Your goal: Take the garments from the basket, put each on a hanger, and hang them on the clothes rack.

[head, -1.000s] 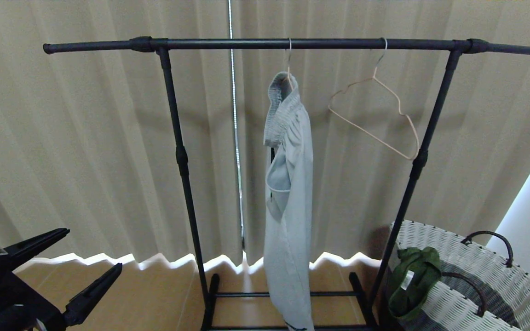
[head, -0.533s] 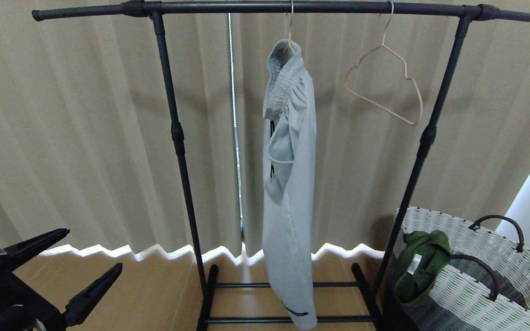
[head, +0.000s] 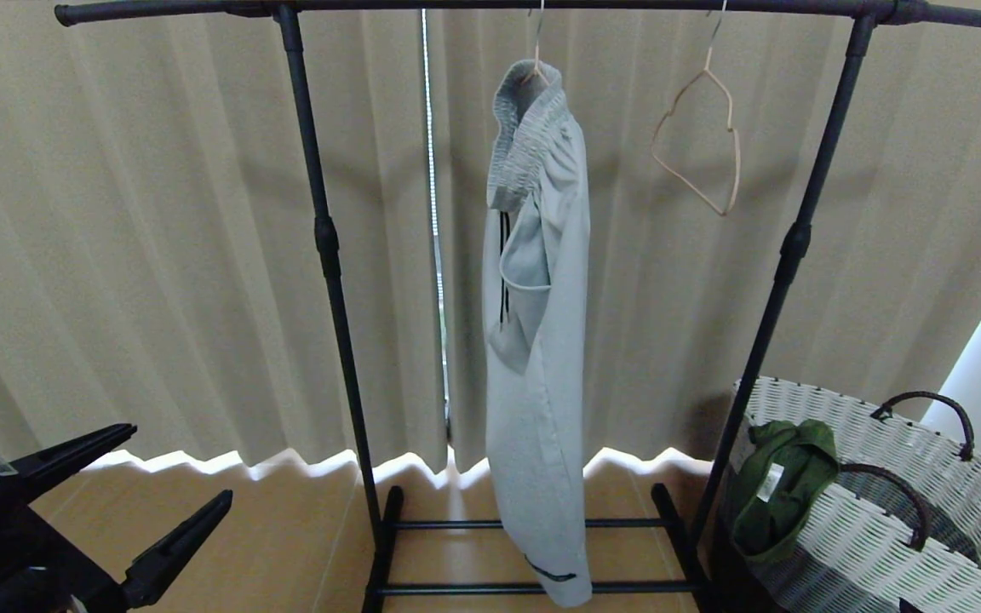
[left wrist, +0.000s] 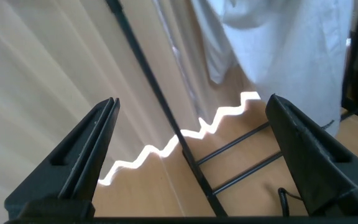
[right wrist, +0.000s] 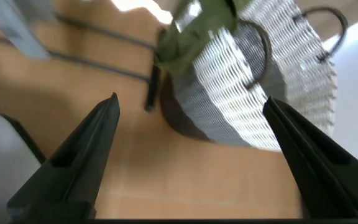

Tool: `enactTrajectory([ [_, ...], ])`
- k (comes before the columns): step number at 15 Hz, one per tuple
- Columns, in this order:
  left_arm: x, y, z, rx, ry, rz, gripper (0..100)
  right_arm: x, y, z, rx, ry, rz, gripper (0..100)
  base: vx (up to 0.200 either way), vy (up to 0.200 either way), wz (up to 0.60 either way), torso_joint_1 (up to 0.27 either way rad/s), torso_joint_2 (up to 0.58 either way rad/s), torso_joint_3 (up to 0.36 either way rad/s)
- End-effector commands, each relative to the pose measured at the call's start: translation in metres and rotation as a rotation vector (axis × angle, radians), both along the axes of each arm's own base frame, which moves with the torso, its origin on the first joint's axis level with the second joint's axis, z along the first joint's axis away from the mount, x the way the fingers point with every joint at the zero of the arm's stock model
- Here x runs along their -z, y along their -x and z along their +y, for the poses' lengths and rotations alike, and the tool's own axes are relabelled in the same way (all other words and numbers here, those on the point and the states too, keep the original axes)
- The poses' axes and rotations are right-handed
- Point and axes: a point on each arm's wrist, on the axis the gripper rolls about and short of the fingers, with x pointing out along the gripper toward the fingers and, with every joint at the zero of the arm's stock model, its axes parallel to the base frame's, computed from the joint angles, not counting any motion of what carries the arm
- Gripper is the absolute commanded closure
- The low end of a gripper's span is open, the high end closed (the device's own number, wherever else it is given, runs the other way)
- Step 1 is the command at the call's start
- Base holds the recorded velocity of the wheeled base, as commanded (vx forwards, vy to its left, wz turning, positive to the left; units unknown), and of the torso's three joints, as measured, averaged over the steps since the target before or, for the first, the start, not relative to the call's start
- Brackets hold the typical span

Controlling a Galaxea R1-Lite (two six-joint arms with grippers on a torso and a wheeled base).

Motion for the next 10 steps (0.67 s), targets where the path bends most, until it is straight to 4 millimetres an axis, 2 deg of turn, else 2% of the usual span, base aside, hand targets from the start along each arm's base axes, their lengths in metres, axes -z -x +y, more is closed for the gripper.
enactTrajectory([
  [1,0.0000,0.0002,-0.0016,0.014,0.000,0.000,0,-0.0020,-0.0009,0.0001,-0.002,-0.003,-0.009,0,0.000,0.000,0.00,0.000,0.00,0.000],
  [10,0.0009,-0.0008,-0.0020,0.015,0.003,0.009,0,0.0030,0.0021,0.0000,-0.001,0.000,0.017,0,0.000,0.000,0.00,0.000,0.00,0.000],
])
